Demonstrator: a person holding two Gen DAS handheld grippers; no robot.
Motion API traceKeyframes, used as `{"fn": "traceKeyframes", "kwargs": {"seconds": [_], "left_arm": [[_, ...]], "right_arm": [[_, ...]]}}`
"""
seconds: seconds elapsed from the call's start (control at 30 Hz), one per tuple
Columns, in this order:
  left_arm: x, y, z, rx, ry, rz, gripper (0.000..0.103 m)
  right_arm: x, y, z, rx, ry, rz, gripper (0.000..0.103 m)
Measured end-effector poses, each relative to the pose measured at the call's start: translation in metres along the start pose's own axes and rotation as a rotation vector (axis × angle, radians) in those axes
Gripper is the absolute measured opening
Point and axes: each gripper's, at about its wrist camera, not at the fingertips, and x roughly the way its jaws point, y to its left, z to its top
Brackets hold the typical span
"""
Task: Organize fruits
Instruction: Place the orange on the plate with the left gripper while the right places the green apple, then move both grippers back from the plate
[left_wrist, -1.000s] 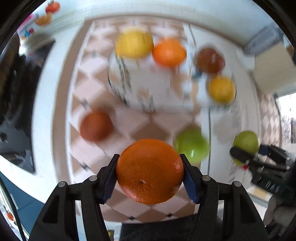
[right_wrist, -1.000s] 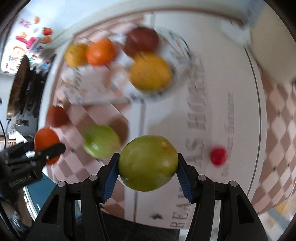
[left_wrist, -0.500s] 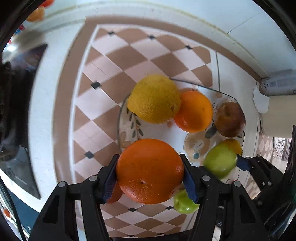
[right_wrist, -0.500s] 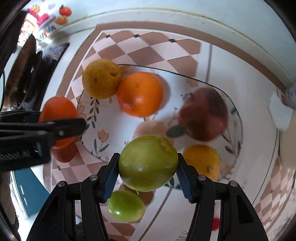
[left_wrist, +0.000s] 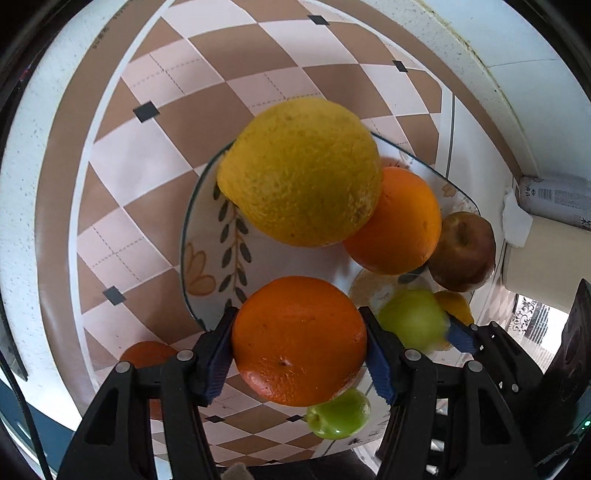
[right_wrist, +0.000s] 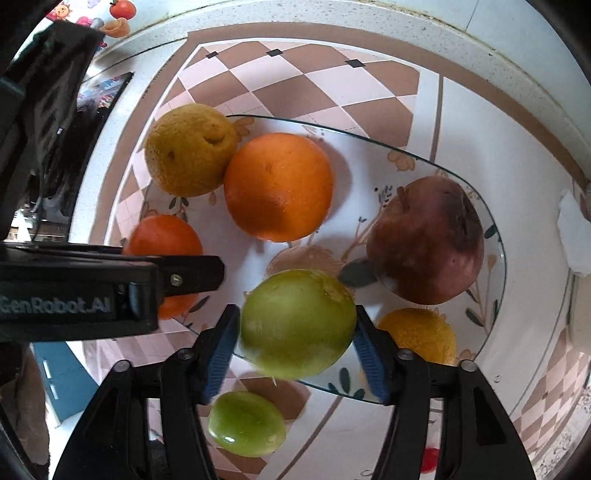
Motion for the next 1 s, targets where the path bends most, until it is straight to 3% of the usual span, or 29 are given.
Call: {"fn": "traceKeyframes", "kwargs": {"seconds": [0.03, 0.07, 0.1, 0.3, 0.43, 0.83, 1.0], "left_arm": [[-0.001, 0.001, 0.000, -0.004, -0.006, -0.016, 0.079], [-0.004, 0.001, -0.001, -0.009, -0.020, -0.031, 0.088], [-0.006, 0.002, 0.000, -0.006, -0.026, -0.033, 0.090], [-0.025, -0.001, -0.006, 0.010, -0.077, -0.007, 0.090], [-0.037, -0.002, -0.018, 0.037, -0.130, 0.054, 0.090], [-0.077, -0.007, -0.091, 0.133, -0.383, 0.294, 0.090], [-0.090, -0.016, -0.122, 0.181, -0.454, 0.325, 0.090]], "right_arm": [[-0.003, 0.000, -0.001, 0.000, -0.004, -0.004, 0.084], [-0.006, 0.001, -0.001, -0.003, -0.007, -0.014, 0.086], [-0.009, 0.001, -0.002, -0.003, -0.010, -0.020, 0.086], [-0.034, -0.001, -0.013, 0.032, -0.038, -0.048, 0.089], [-0.055, -0.006, -0.029, 0.065, -0.081, -0.095, 0.092], [-0.089, -0.021, -0.092, 0.186, -0.165, -0.207, 0.092], [-0.100, -0.019, -0.117, 0.222, -0.197, -0.193, 0.092]]}}
